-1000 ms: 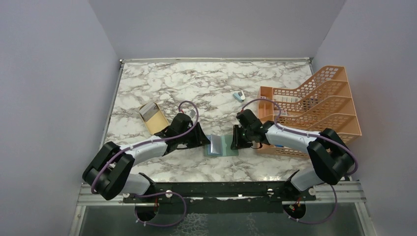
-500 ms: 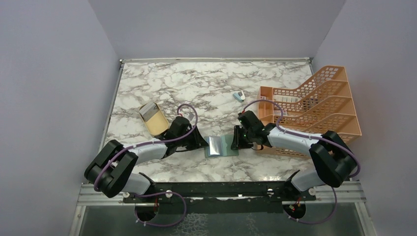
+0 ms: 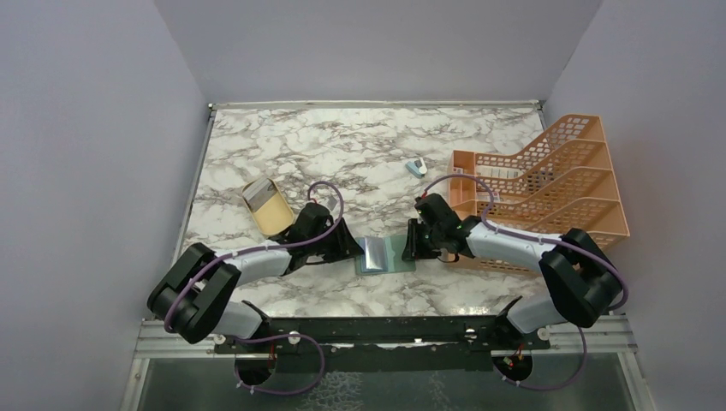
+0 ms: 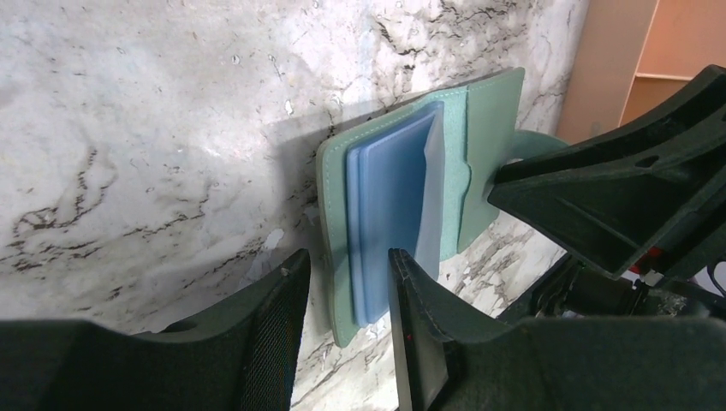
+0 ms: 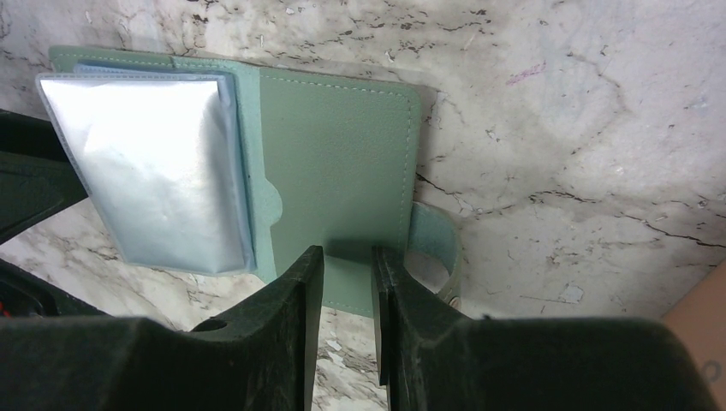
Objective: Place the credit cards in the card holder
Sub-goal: Open the card holder at the center of the board.
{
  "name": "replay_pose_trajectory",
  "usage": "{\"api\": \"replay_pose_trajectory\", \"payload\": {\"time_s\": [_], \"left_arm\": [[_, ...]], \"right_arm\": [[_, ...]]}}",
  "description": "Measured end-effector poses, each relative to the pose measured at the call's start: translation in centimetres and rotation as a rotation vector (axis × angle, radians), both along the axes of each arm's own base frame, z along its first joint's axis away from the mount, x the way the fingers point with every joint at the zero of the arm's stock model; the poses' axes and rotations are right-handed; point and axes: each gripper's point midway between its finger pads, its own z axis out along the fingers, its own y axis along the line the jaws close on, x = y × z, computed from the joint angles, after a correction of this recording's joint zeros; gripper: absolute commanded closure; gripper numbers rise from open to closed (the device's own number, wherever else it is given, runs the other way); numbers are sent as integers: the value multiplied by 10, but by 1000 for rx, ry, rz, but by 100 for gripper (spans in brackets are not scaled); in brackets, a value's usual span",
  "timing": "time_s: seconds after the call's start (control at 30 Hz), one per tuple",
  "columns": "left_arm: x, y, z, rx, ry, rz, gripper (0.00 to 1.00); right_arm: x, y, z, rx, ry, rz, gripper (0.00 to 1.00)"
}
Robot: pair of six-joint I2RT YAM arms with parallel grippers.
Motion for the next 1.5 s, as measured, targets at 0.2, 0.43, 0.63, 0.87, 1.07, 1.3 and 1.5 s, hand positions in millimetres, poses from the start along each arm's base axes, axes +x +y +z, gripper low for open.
{"api": "replay_pose_trajectory", "payload": {"time_s": [0.2, 0.43, 0.63, 0.87, 1.07, 1.3, 1.5], "left_arm": [[1, -9, -8, -41, 34, -5, 70], [-1, -17, -1, -107, 47, -14, 100], [-2, -22, 13, -157, 35, -32, 100], [-6, -25, 35, -199, 14, -51, 100], [-8, -21, 38, -153, 36, -56, 100], [-8, -14, 39, -112, 42, -37, 100], [-12, -11, 34, -88, 64, -30, 100]], "right_arm": [[0, 0, 0, 6, -5, -1, 73], [0, 1, 0, 7, -5, -1, 73], [-3, 3, 4, 29, -1, 16, 63], [-3, 15, 37, 102, -18, 46, 56], [-4, 38, 61, 196, -18, 92, 53], [-13, 58, 66, 257, 35, 120, 42], [-21, 80, 65, 278, 63, 157, 36]]}}
